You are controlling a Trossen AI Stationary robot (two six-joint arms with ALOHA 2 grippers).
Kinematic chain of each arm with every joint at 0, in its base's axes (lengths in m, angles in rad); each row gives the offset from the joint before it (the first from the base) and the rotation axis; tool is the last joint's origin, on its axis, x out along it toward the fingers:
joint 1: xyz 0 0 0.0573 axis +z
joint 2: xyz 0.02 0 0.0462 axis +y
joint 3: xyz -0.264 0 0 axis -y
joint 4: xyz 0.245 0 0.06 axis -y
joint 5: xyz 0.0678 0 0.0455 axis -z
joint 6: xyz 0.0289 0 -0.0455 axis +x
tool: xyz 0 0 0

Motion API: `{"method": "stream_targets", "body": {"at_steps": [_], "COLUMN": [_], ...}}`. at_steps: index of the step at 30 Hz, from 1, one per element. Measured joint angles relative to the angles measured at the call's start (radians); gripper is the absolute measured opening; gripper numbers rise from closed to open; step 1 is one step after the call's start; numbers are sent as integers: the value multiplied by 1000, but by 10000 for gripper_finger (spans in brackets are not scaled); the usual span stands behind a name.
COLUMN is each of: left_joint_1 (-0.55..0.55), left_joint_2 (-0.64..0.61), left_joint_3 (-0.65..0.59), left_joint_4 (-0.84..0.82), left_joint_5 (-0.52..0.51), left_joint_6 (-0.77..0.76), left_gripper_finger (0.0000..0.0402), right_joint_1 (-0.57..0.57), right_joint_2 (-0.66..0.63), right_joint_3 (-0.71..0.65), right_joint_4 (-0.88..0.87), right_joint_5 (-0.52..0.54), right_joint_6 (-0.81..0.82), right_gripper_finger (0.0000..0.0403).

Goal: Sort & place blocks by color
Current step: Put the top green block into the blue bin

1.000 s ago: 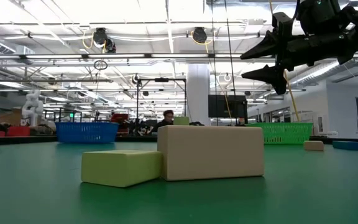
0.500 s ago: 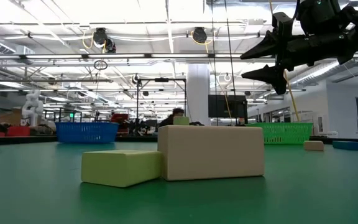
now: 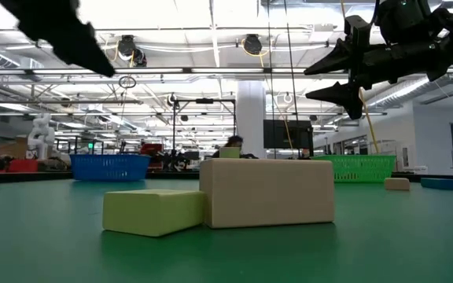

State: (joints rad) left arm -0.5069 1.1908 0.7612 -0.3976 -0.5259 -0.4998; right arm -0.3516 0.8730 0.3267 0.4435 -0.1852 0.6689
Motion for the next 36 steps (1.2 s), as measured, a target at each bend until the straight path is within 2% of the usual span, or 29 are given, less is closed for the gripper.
{"method": "stream_targets", "body": {"at_steps": [7, 17, 22, 26, 36], "left_joint_1": [113, 158, 179, 204, 266], "left_joint_2": [0, 1, 10, 68, 333], "left_joint_3": [-43, -300, -408, -429, -409], "left_joint_4": [213, 784, 958, 1036, 1317], "left_joint_5": [-2, 0, 0, 18, 38], "left_joint_6": [144, 359, 402, 414, 479], "left_gripper_finger": [161, 161, 161, 161, 161], "right_joint_1": [0, 0, 0, 0, 0], "right_joint_2": [0, 0, 0, 0, 0], "right_joint_3": [0, 0, 0, 0, 0], "right_joint_4": [0, 0, 0, 0, 0], "right_joint_5": [0, 0, 0, 0, 0], "right_joint_6": [0, 0, 0, 0, 0], "right_gripper_finger": [226, 226, 226, 226, 226]}}
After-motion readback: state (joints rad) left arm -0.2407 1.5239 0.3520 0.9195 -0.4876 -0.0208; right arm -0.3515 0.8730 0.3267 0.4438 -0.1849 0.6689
